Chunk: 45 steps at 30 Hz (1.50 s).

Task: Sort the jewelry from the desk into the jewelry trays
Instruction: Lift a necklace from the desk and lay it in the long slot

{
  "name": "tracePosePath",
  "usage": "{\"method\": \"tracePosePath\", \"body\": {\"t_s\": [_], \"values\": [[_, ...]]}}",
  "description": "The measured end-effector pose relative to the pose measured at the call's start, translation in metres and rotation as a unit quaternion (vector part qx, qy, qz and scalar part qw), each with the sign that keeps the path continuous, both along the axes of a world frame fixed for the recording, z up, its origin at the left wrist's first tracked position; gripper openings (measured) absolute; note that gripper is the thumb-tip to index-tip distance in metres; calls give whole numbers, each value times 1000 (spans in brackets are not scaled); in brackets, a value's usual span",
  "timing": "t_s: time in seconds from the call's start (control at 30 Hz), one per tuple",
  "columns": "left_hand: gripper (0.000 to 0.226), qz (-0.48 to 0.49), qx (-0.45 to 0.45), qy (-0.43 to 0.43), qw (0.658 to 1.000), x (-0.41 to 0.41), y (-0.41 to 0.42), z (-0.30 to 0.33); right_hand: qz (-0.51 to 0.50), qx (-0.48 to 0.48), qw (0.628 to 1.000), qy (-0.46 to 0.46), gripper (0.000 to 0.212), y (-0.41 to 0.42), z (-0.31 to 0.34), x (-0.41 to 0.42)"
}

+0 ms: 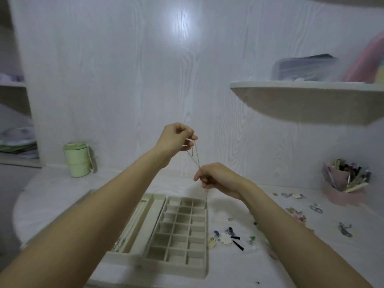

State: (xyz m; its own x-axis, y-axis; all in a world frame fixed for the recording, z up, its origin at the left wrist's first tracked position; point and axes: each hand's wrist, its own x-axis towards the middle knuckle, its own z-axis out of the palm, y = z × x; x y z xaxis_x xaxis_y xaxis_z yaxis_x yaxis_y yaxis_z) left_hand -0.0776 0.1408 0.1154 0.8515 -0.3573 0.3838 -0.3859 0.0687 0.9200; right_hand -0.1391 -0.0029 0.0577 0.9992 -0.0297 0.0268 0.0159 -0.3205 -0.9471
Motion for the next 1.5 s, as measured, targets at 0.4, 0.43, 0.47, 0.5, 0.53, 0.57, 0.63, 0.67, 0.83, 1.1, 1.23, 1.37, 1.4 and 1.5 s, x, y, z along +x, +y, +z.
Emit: {"method": "tracePosePath", "body": {"t_s": [0.4,0.43,0.47,0.5,0.53,0.57,0.63,0.67,0.83,1.1,1.23,1.37,1.4,1.5], "values": [[14,69,3,-15,997,15,87,3,-61,-136,988,-38,19,65,-6,43],[14,75,5,-16,997,16,92,3,-59,-128,989,-35,20,70,-6,46],[14,80,7,-17,997,17,98,2,-54,-113,992,-28,20,75,-7,49],[14,85,8,-17,996,18,102,1,-48,-98,994,-23,20,80,-8,52],[14,89,10,-17,996,18,107,0,-43,-85,995,-21,21,85,-8,54],[14,93,12,-17,995,18,111,-1,-40,-74,996,-21,21,90,-9,55],[14,99,16,-16,995,18,118,-3,-35,-57,998,-21,21,99,-11,59],[14,101,18,-15,995,18,121,-4,-33,-49,998,-21,21,103,-12,60],[12,104,31,-15,994,14,134,-10,-26,-21,999,-11,25,118,-17,61],[17,108,42,-15,993,2,147,-22,-18,-27,999,7,25,131,-29,46],[16,104,49,-15,993,-4,148,-30,-5,-41,999,10,26,135,-39,38],[15,105,45,-16,993,-11,151,-33,9,-37,999,13,27,142,-46,32],[14,105,44,-17,993,-13,151,-33,15,-33,999,15,27,144,-47,31],[13,104,47,-21,993,-17,155,-34,29,-20,999,15,25,151,-47,28]]}}
